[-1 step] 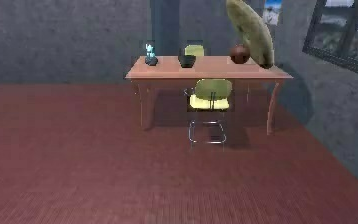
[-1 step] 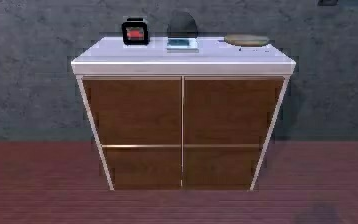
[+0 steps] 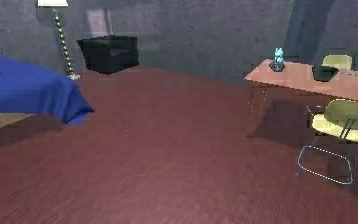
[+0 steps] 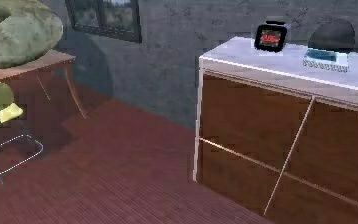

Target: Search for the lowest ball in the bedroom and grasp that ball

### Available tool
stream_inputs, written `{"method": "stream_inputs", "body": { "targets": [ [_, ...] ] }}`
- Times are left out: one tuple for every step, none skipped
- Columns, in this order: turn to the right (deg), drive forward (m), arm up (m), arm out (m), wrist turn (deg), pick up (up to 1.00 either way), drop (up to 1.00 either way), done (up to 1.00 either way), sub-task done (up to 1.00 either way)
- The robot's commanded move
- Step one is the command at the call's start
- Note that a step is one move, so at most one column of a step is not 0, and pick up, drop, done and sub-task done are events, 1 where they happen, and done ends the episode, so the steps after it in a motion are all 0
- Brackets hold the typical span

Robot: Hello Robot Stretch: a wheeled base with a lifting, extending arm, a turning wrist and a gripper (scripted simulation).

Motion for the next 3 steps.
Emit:
{"method": "stream_inputs", "body": {
  "targets": [
    [0.0,1.0,0.0,0.0,0.0,0.0,0.0,0.0,0.0],
    [0.0,1.0,0.0,0.0,0.0,0.0,0.0,0.0,0.0],
    [-6.0,0.0,0.0,0.0,0.0,0.0,0.0,0.0,0.0]
  ]
}}
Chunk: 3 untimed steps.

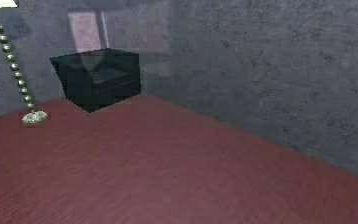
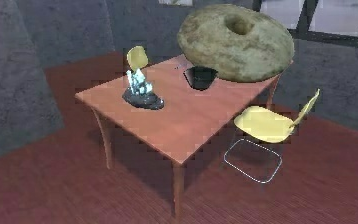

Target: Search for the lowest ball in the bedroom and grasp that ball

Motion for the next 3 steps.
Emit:
{"method": "stream_inputs", "body": {
  "targets": [
    [0.0,0.05,0.0,0.0,0.0,0.0,0.0,0.0,0.0],
    [39.0,0.0,0.0,0.0,0.0,0.0,0.0,0.0,0.0],
    [0.0,1.0,0.0,0.0,0.0,0.0,0.0,0.0,0.0]
  ]
}}
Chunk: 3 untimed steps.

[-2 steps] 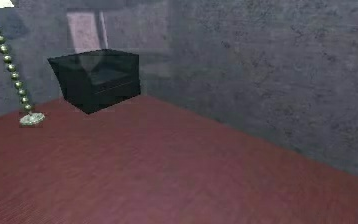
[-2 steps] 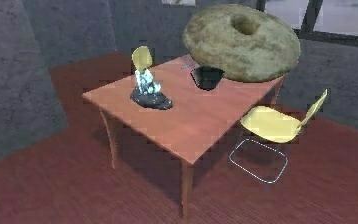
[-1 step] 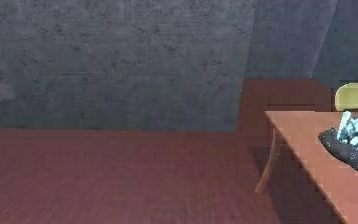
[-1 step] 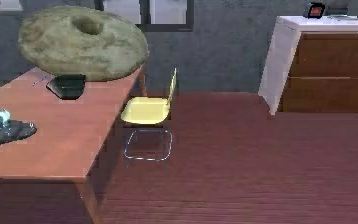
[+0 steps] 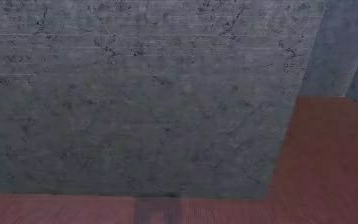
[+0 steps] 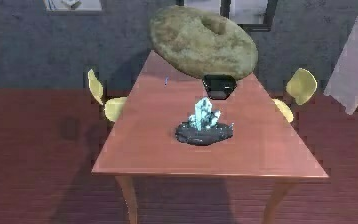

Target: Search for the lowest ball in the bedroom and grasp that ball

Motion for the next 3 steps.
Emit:
{"method": "stream_inputs", "body": {
  "targets": [
    [0.0,0.45,0.0,0.0,0.0,0.0,0.0,0.0,0.0],
    [45.0,0.0,0.0,0.0,0.0,0.0,0.0,0.0,0.0],
    [6.0,0.0,0.0,0.0,0.0,0.0,0.0,0.0,0.0]
  ]
}}
